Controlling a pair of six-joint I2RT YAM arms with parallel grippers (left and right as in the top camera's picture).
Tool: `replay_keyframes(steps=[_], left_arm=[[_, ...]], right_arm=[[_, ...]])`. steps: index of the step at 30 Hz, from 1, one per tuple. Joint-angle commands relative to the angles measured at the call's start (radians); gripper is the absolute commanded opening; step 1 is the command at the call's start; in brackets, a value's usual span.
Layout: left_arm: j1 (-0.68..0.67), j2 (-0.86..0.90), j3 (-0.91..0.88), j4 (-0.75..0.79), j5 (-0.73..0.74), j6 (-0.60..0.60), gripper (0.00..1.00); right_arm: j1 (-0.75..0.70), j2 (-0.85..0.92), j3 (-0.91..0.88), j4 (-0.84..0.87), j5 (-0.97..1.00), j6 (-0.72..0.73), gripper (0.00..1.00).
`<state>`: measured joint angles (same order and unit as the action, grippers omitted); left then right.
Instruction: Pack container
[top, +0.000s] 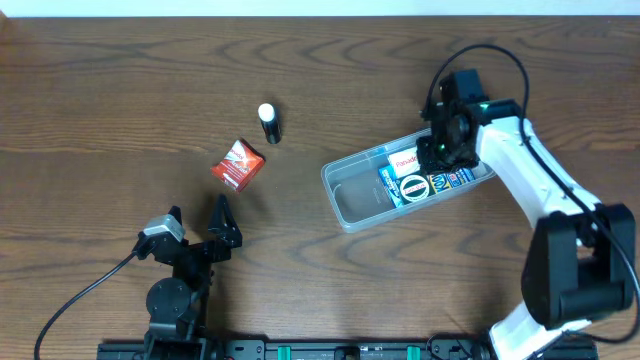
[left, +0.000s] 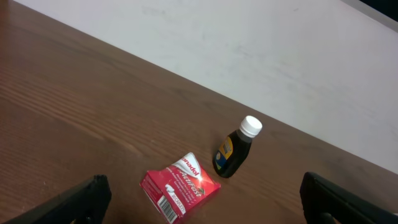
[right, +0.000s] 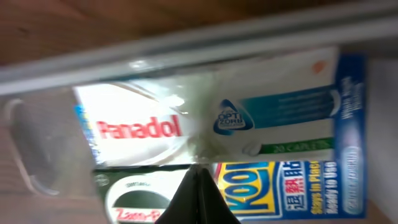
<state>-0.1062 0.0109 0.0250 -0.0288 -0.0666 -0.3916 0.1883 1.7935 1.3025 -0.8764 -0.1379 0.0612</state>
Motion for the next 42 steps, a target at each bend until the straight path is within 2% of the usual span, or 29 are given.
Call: replay_keyframes(steps=[1,6,11,16,20,23,28,36,42], left_arm=[[0.005,-0.007,-0.021,-0.036,-0.027,0.016,0.98],[0.005,-0.007,-0.021,-0.036,-0.027,0.016,0.98],[0.005,-0.007,-0.021,-0.036,-0.027,0.016,0.98],[0.005,-0.007,-0.021,-0.036,-0.027,0.016,0.98],[0.005,-0.007,-0.021,-0.036,-0.027,0.016,0.98],[0.005,-0.007,-0.021,-0.036,-0.027,0.016,0.98],[0.005,-0.007,-0.021,-0.036,-0.027,0.016,0.98],[0.005,-0.007,-0.021,-0.036,-0.027,0.016,0.98],[0.005,-0.007,-0.021,-0.036,-0.027,0.016,0.98]], right_arm=[[-0.006,-0.058,0.024,0.008,0.028,-0.018,0.01],[-0.005,-0.101,0.025,0.028,-0.017,-0.021,0.01],[-0.004,-0.138,0.025,-0.021,-0.208,-0.127,0.01],[-0.004,-0.164,0.025,-0.086,-0.502,-0.336,0.01],[0.01,-0.172,0.025,-0.216,-0.655,-0.598,0.01],[0.045,-0.171,0.024,-0.291,-0.645,-0.748,0.01],[0.182,-0.171,0.023,-0.294,-0.555,-0.889,0.01],[0.431,-0.171,0.023,-0.283,-0.215,-0.9,0.01],[0.517,-0.169,0.021,-0.275,-0.122,-0.88,0.01]])
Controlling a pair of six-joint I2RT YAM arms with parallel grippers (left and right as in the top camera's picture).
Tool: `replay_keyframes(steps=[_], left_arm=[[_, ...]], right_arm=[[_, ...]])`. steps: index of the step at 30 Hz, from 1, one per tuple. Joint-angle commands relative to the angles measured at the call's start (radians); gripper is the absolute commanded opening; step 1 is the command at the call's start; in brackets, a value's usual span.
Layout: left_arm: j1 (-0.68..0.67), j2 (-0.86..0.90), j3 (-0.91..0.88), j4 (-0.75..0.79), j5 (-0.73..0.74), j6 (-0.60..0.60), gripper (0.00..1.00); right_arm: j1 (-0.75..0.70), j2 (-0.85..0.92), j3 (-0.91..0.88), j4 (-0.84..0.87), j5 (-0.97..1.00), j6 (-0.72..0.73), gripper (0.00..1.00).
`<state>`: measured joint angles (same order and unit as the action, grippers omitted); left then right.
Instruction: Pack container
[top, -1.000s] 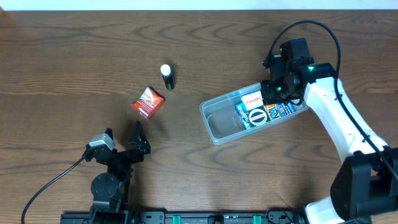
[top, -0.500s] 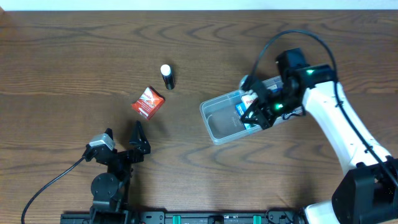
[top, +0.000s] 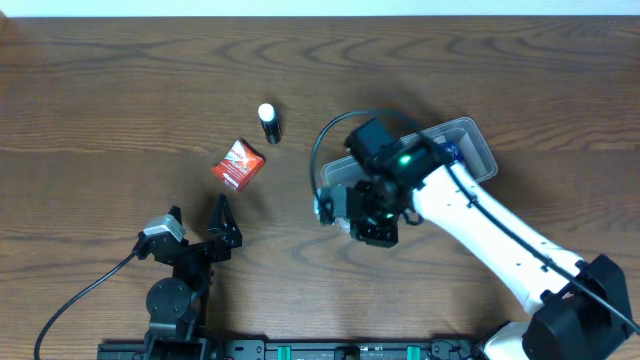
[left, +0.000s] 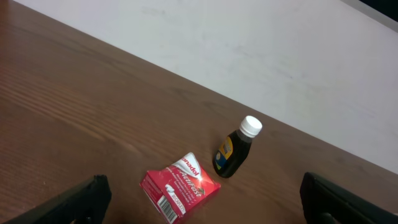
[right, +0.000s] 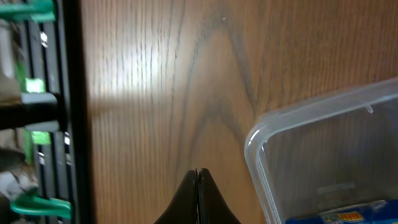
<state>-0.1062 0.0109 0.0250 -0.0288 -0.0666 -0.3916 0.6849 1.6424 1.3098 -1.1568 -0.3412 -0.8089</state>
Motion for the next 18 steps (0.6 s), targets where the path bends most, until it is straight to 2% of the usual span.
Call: replay_keyframes(steps=[1,18], left_arm=[[0.005,-0.007,-0.021,-0.036,-0.027,0.016,0.98],[0.005,-0.007,-0.021,-0.036,-0.027,0.016,0.98]], right_arm=[[0.026,-0.018,0.01,0.009,0.084,-0.01,0.01],[0.029,0.015,-0.115,0.179,0.197,-0.007,0.01]])
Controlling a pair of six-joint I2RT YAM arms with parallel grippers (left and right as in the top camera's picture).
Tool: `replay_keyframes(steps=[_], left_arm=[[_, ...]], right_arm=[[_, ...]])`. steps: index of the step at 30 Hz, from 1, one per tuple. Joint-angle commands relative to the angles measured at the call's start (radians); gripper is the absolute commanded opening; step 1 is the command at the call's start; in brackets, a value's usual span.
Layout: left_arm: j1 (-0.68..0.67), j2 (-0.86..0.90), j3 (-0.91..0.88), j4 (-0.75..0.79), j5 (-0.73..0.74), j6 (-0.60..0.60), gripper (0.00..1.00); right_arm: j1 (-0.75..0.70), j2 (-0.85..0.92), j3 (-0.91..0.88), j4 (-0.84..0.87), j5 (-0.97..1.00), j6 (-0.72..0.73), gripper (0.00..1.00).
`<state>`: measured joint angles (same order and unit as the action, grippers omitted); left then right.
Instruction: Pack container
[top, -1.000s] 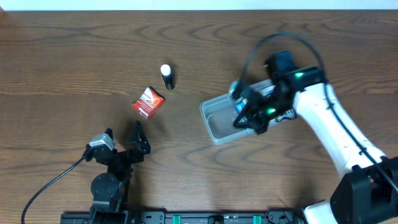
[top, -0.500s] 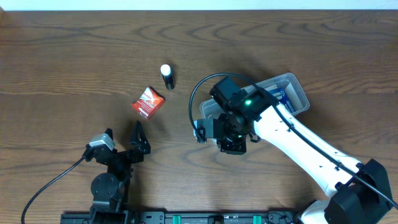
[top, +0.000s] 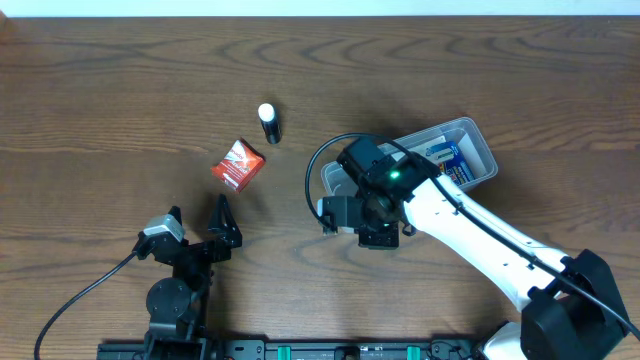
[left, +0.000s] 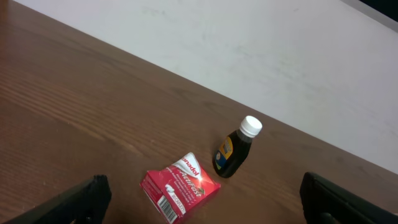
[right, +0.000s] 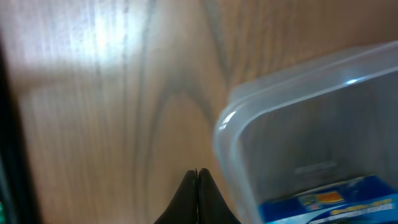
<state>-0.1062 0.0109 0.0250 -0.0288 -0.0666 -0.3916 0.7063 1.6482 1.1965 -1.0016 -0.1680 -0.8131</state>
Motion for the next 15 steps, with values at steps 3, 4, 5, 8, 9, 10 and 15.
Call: replay_keyframes(steps=[3,4,5,8,9,10,15], left_arm=[[0.005,-0.007,-0.021,-0.036,-0.027,0.016,0.98],[0.005,-0.007,-0.021,-0.036,-0.027,0.016,0.98],[0.005,-0.007,-0.021,-0.036,-0.027,0.016,0.98],[0.005,-0.007,-0.021,-0.036,-0.027,0.016,0.98],[0.005,-0.007,-0.021,-0.036,-0.027,0.016,0.98],[0.005,-0.007,-0.021,-0.036,-0.027,0.016,0.98],[0.005,-0.007,-0.021,-0.036,-0.027,0.016,0.98]], right_arm=[[0.007,0.011,-0.002,0.081,0.04,-0.003,0.01],[0.008,0.014,-0.002,0.097,0.046,-0.003,0.01],[0.008,0.017,-0.002,0.107,0.048,-0.003,0.01],[0.007,0.04,-0.002,0.129,0.049,-0.003,0.01],[0.007,0.052,-0.002,0.136,0.053,-0.003,0.01],[0.007,0.062,-0.002,0.14,0.062,-0.002,0.01],[0.006,0.139,-0.002,0.196,0.117,0.027,0.01]])
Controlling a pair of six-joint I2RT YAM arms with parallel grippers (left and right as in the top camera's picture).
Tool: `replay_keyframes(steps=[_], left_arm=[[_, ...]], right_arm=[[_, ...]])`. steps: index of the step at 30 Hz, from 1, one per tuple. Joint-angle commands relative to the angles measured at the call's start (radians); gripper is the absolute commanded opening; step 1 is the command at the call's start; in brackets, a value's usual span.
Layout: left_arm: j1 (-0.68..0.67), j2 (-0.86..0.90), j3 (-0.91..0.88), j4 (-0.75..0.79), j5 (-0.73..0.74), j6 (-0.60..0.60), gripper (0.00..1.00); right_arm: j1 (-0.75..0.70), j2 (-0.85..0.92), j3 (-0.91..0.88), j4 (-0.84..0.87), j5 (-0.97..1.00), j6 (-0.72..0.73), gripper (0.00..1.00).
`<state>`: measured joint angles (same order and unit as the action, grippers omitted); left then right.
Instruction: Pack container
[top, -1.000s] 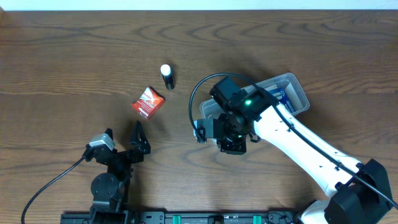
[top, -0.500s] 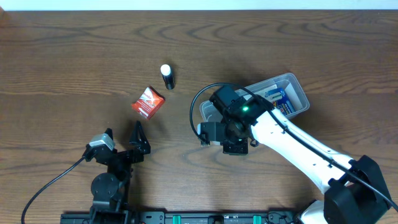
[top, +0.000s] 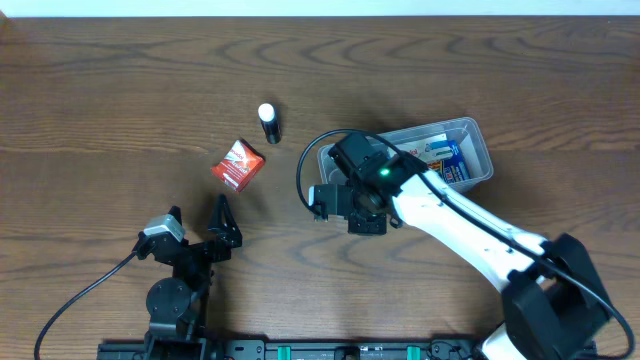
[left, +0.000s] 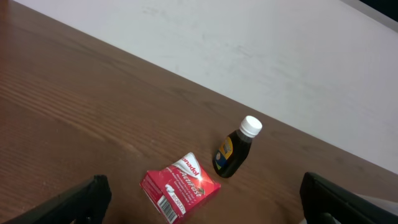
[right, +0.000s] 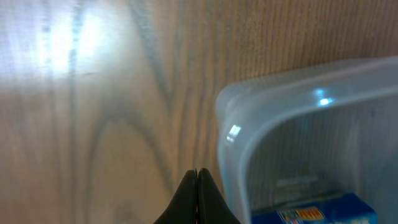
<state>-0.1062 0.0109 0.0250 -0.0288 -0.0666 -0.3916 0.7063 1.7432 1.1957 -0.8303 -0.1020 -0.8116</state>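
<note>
A clear plastic container (top: 478, 170) lies right of centre, holding several medicine boxes (top: 445, 160) in its right half. My right gripper (top: 350, 203) is shut and empty, its tips (right: 197, 172) on the wood just outside the container's rounded left corner (right: 249, 118); a blue box (right: 323, 211) shows through the wall. A red Panadol box (top: 237, 164) (left: 180, 193) and a dark bottle with a white cap (top: 269, 123) (left: 234, 151) lie on the table at the left. My left gripper (top: 195, 237) (left: 202, 211) rests open near the front edge, short of the red box.
The dark wooden table (top: 120, 80) ends at a white wall strip along the far side (left: 261, 56). A black cable (top: 80, 295) trails from the left arm's base at the front edge.
The container's left end has shifted a little toward the far side, so it lies more level. My right gripper has moved slightly left and farther with it, still shut. The left arm is unchanged.
My right gripper was first shut over the boxes at the container's right end, with the container slanted. Then it stood shut outside the container's left end. The container has since turned with that end farther back. Red box, bottle and left gripper have stayed put.
</note>
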Motion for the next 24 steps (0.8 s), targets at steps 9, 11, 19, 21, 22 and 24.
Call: replay_keyframes(steps=[9,11,19,21,22,24], left_arm=[[0.005,-0.007,-0.021,-0.036,-0.027,0.016,0.98],[0.005,-0.007,-0.021,-0.036,-0.027,0.016,0.98],[0.005,-0.007,-0.021,-0.036,-0.027,0.016,0.98],[0.005,-0.007,-0.021,-0.036,-0.027,0.016,0.98],[0.005,-0.007,-0.021,-0.036,-0.027,0.016,0.98],[0.005,-0.007,-0.021,-0.036,-0.027,0.016,0.98]], right_arm=[[0.006,0.08,0.002,0.175,0.168,0.135,0.01],[0.006,0.071,0.003,0.172,0.17,0.136,0.01],[0.006,-0.09,0.024,0.124,0.149,0.26,0.01],[-0.006,-0.171,0.028,0.126,0.142,0.28,0.01],[-0.015,-0.207,0.028,0.129,0.143,0.296,0.01],[-0.048,-0.285,0.028,0.132,0.143,0.333,0.01]])
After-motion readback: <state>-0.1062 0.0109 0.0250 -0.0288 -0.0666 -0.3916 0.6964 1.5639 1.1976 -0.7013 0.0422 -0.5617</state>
